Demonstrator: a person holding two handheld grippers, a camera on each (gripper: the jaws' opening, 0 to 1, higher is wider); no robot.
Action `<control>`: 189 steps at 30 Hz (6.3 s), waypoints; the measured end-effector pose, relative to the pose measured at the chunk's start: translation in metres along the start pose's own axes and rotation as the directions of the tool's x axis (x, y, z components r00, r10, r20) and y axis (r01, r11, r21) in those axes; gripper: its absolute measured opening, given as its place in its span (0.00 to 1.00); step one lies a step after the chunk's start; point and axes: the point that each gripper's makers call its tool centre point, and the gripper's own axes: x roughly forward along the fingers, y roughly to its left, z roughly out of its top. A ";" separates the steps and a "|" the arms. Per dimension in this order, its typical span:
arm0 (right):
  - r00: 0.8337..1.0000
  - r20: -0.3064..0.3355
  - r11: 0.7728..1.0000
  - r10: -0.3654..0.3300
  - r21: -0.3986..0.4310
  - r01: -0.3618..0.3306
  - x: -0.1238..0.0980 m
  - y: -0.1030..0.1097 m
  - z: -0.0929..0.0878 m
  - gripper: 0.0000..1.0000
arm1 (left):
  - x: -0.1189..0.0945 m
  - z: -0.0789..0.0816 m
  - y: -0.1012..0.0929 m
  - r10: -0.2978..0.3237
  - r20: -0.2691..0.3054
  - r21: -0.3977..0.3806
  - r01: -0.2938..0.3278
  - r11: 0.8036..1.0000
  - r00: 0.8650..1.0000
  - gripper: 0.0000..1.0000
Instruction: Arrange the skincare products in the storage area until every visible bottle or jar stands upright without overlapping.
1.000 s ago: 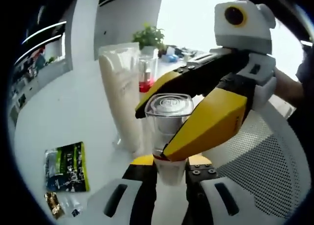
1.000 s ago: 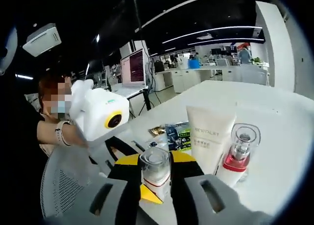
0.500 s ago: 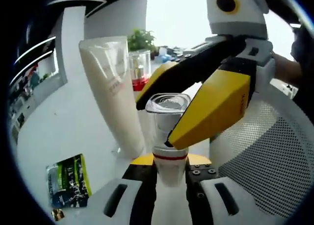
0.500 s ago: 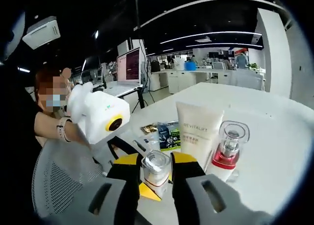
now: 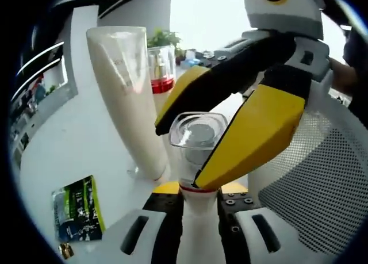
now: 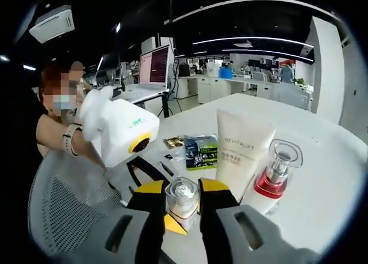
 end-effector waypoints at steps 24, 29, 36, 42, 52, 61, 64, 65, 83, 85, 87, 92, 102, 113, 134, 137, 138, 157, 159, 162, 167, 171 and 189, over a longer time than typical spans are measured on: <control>0.998 -0.062 1.000 0.007 -0.019 -0.009 0.006 0.002 -0.008 0.26 | -0.005 -0.013 0.013 0.026 -0.057 -0.020 -0.028 0.999 0.998 0.41; 0.997 -0.068 1.000 0.020 -0.017 -0.021 0.003 0.002 -0.010 0.30 | -0.005 -0.018 0.010 0.013 -0.081 -0.007 -0.014 1.000 0.997 0.40; 0.988 -0.141 0.997 0.070 -0.034 -0.076 -0.005 0.003 -0.024 0.30 | -0.008 -0.024 0.012 0.019 -0.105 -0.025 -0.022 0.999 0.994 0.38; 0.974 -0.212 0.993 0.077 -0.073 -0.095 -0.006 0.000 -0.040 0.30 | -0.011 -0.029 0.011 0.014 -0.124 -0.070 -0.023 0.997 0.992 0.34; 0.962 -0.250 0.989 0.111 -0.066 -0.132 -0.005 -0.001 -0.049 0.25 | -0.017 -0.030 0.003 -0.004 -0.126 -0.131 -0.013 0.991 0.992 0.25; 0.953 -0.271 0.986 0.132 -0.066 -0.155 -0.002 -0.002 -0.055 0.23 | -0.023 -0.022 -0.004 -0.007 -0.100 -0.202 -0.013 0.979 0.995 0.17; 0.951 -0.276 0.984 0.137 -0.072 -0.163 -0.001 -0.002 -0.055 0.22 | -0.025 -0.023 -0.002 0.009 -0.112 -0.207 -0.032 0.978 0.994 0.15; 0.950 -0.277 0.983 0.141 -0.072 -0.167 0.000 -0.001 -0.055 0.22 | -0.025 -0.023 -0.002 0.011 -0.117 -0.203 -0.035 0.979 0.993 0.15; 0.937 -0.309 0.981 0.164 -0.051 -0.188 0.000 -0.001 -0.064 0.15 | -0.019 -0.020 -0.004 0.037 -0.177 -0.181 -0.069 0.981 0.983 0.09; 0.934 -0.316 0.981 0.164 -0.047 -0.188 0.000 -0.002 -0.065 0.14 | -0.018 -0.021 -0.005 0.028 -0.189 -0.176 -0.062 0.982 0.982 0.09; 0.935 -0.315 0.981 0.164 -0.044 -0.187 0.000 -0.004 -0.065 0.14 | -0.017 -0.020 -0.004 0.037 -0.193 -0.176 -0.071 0.982 0.981 0.08; 0.933 -0.322 0.982 0.161 -0.043 -0.184 -0.001 -0.007 -0.066 0.14 | -0.014 -0.018 0.000 0.045 -0.200 -0.185 -0.083 0.979 0.979 0.07; 0.933 -0.329 0.986 0.143 -0.031 -0.162 -0.005 -0.017 -0.071 0.14 | -0.002 -0.014 0.002 0.041 -0.219 -0.153 -0.076 0.985 0.975 0.05; 0.935 -0.333 0.991 0.121 -0.018 -0.134 -0.009 -0.028 -0.073 0.13 | 0.008 -0.007 0.005 0.032 -0.224 -0.138 -0.064 0.988 0.974 0.08; 0.930 -0.354 0.994 0.100 -0.001 -0.107 -0.005 -0.040 -0.083 0.13 | 0.014 0.001 0.004 0.037 -0.230 -0.070 -0.054 0.996 0.972 0.11; 0.927 -0.362 0.994 0.097 -0.012 -0.109 -0.005 -0.040 -0.085 0.13 | 0.013 0.001 0.002 0.036 -0.236 -0.060 -0.052 0.997 0.971 0.12; 0.926 -0.365 0.994 0.097 -0.012 -0.109 -0.005 -0.040 -0.085 0.13 | 0.013 0.001 0.002 0.040 -0.238 -0.053 -0.054 0.997 0.970 0.12; 0.910 -0.409 0.995 0.072 -0.040 -0.097 -0.006 -0.045 -0.096 0.14 | 0.018 0.006 -0.002 0.026 -0.241 -0.033 -0.035 0.999 0.970 0.11; 0.909 -0.410 0.995 0.073 -0.038 -0.097 -0.006 -0.045 -0.096 0.14 | 0.018 0.006 -0.002 0.027 -0.241 -0.034 -0.036 0.999 0.970 0.11; 0.910 -0.407 0.995 0.075 -0.036 -0.098 -0.006 -0.045 -0.096 0.13 | 0.019 0.004 0.000 0.029 -0.247 -0.033 -0.038 0.999 0.969 0.11; 0.909 -0.409 0.995 0.075 -0.034 -0.097 -0.007 -0.045 -0.097 0.13 | 0.019 0.005 0.001 0.031 -0.246 -0.036 -0.041 0.999 0.969 0.10; 0.909 -0.410 0.995 0.072 -0.032 -0.093 -0.008 -0.047 -0.097 0.13 | 0.021 0.006 0.001 0.030 -0.242 -0.042 -0.042 0.998 0.970 0.10; 0.910 -0.411 0.998 0.053 -0.006 -0.061 -0.009 -0.058 -0.099 0.12 | 0.029 0.012 0.005 0.034 -0.223 -0.059 -0.049 0.997 0.974 0.11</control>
